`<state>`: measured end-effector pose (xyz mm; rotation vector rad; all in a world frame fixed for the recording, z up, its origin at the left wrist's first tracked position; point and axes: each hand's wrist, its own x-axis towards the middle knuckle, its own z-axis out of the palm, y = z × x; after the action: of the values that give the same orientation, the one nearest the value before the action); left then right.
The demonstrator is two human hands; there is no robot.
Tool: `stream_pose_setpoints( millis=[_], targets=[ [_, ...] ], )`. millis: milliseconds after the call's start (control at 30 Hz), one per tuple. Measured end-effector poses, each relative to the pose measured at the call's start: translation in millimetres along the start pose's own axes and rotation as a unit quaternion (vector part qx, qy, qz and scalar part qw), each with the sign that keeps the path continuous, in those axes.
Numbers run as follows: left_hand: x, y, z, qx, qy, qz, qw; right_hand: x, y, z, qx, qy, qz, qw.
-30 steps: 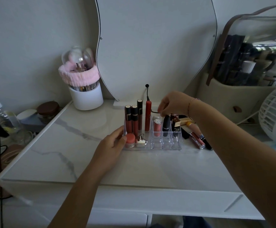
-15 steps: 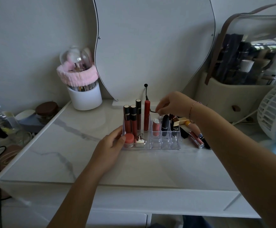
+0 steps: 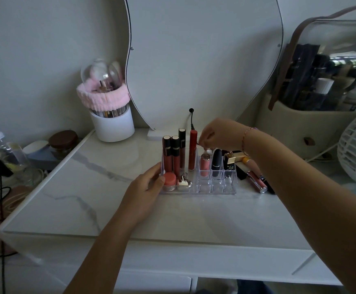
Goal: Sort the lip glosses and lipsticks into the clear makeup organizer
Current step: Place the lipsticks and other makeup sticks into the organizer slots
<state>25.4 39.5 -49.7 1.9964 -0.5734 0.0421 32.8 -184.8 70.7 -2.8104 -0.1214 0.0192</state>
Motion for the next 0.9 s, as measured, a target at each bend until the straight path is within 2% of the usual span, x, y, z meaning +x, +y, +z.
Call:
stream_pose_setpoints(
  millis=[367, 633, 767, 900],
  targets=[
    [-0.4, 0.3, -0.2, 0.002, 0.0, -0.001, 1.0, -0.5, 2.0, -1.0, 0.046, 0.004, 0.0, 0.999],
    [-0.9, 0.3, 0.1, -0.003, 0.002, 0.006, 1.0, 0.2, 1.1, 3.9, 0.028, 0.01, 0.02, 0.999],
    [-0.6, 1.0, 0.2, -0.001, 0.002, 0.008, 1.0, 2.1, -3.7, 5.8, -0.04, 0.009, 0.034, 0.999],
    [-0.9, 2.6, -0.1, 0.005, 0.001, 0.011, 1.0, 3.6, -3.5, 9.6, -0.021, 0.005, 0.044, 0.999]
  ],
)
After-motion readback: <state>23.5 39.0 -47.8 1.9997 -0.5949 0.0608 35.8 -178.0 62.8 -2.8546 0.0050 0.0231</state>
